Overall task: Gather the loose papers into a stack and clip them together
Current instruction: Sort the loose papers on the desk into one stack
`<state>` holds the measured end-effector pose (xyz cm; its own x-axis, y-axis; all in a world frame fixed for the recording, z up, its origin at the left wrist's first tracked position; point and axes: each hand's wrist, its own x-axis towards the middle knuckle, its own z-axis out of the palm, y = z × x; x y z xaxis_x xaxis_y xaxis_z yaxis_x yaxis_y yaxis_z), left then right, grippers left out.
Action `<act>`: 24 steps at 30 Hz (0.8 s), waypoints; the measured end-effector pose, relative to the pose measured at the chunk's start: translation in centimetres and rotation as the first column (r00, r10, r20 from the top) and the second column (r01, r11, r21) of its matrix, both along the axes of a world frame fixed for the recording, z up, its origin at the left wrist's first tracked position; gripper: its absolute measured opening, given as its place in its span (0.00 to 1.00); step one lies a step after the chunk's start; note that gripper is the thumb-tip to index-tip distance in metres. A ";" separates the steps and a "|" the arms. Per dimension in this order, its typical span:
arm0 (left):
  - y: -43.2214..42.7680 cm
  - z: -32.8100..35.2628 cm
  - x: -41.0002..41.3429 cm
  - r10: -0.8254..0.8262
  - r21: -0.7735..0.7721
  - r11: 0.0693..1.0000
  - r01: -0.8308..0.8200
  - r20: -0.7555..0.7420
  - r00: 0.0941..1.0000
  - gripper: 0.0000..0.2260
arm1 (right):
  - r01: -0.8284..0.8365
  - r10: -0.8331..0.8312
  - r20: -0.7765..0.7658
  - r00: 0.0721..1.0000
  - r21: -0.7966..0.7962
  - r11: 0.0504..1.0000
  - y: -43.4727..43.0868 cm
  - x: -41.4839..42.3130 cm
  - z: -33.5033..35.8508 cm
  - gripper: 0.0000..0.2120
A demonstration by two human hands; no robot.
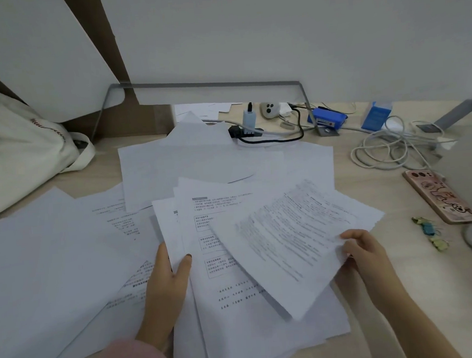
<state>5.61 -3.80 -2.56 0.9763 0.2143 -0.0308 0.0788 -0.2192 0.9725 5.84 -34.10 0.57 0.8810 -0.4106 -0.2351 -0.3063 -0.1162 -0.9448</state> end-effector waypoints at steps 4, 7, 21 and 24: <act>0.0 0.0 0.0 0.012 -0.003 1.000 -0.012 0.017 1.000 0.16 | -0.146 0.146 -0.011 0.989 -0.159 0.976 0.0 0.9 0.7 0.10; 0.0 0.0 0.0 0.013 -0.017 1.000 -0.012 0.018 1.000 0.18 | -0.304 0.292 -0.088 0.952 -0.306 0.902 0.8 1.8 0.9 0.11; -0.1 -0.2 0.0 -0.012 -0.005 1.000 0.012 -0.002 1.000 0.14 | -0.319 0.351 -0.067 0.934 -0.604 0.731 6.1 4.0 -1.1 0.23; 0.1 0.0 -0.1 -0.024 -0.086 0.996 0.025 0.015 1.000 0.15 | -0.269 0.259 -0.083 0.962 -0.437 0.858 5.2 3.5 -1.2 0.27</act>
<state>5.55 -3.70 -2.56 0.9817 0.1875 -0.0346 0.0608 -0.1360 0.9888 9.35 -28.94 -0.63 0.9681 -0.2281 -0.1039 -0.2234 -0.5977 -0.7700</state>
